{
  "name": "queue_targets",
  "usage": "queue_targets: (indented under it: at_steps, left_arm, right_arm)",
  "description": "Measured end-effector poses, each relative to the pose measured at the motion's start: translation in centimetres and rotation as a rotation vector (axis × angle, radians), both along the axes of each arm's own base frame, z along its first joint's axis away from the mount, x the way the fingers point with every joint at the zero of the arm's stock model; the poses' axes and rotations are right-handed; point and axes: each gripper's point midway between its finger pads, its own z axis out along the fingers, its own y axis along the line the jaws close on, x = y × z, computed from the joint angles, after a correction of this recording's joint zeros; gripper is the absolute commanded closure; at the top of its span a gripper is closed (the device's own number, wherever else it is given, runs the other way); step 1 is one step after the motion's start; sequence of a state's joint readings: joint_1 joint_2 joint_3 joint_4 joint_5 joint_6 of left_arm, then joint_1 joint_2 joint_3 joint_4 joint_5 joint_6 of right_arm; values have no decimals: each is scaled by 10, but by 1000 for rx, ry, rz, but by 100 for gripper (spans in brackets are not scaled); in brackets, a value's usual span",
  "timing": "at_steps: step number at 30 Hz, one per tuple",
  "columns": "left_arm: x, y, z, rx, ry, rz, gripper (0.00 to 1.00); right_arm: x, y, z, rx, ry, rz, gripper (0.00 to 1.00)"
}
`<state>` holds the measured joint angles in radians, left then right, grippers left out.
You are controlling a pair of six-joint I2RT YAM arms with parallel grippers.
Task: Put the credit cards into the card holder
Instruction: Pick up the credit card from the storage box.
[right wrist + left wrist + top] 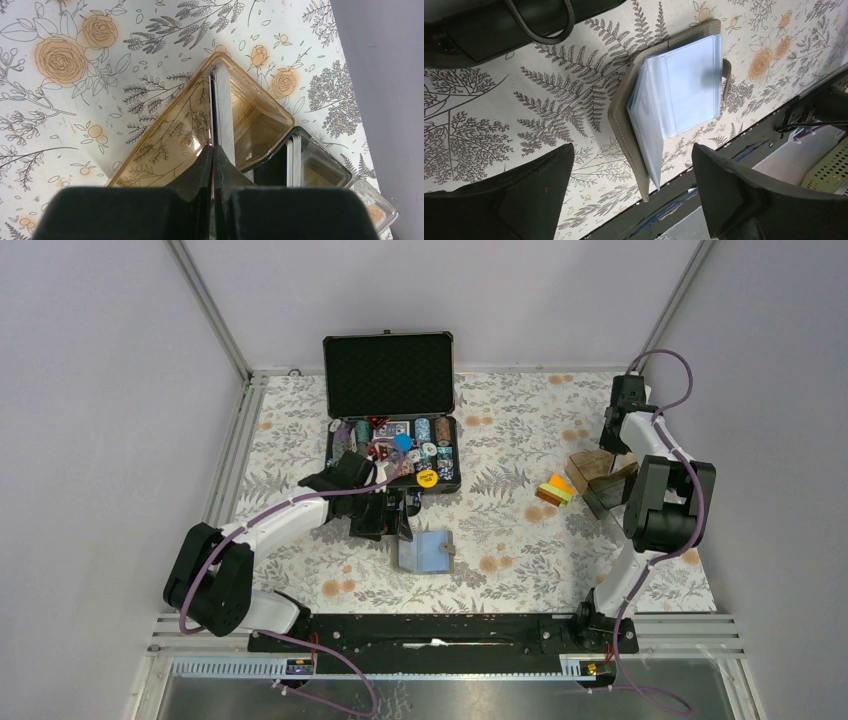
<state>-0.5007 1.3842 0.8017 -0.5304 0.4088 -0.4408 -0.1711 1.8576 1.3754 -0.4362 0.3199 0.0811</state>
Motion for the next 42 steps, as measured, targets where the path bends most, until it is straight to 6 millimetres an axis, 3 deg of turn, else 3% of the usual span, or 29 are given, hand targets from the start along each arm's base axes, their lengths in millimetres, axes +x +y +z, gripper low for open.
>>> queue_targets:
  at_steps: [6,12,15,20,23,28,34,39,42]
  left_arm:
    - [0,0,0,0,0,0,8]
    - [0,0,0,0,-1,0,8]
    - [0,0,1,0,-2,-1,2]
    - [0,2,4,7,-20,-1,1]
    - [2,6,9,17,-51,10,1]
    - [12,14,27,31,-157,47,1]
    - [19,9,74,-57,-322,101,1]
    - [8,-25,151,-332,-516,99,1]
    - [-9,-43,202,-545,-617,82,1]
  right_arm:
    - [3,2,19,5,-53,14,100]
    - [9,6,59,2,-175,34,100]
    - [9,9,75,4,-229,43,100]
    - [-1,21,94,44,-302,70,100]
    - [-13,39,108,103,-360,100,100]
    - [-39,100,134,236,-493,222,100]
    - [-78,214,165,499,-649,495,100]
    - [-107,287,168,765,-704,650,100]
    - [-123,316,173,911,-713,708,100]
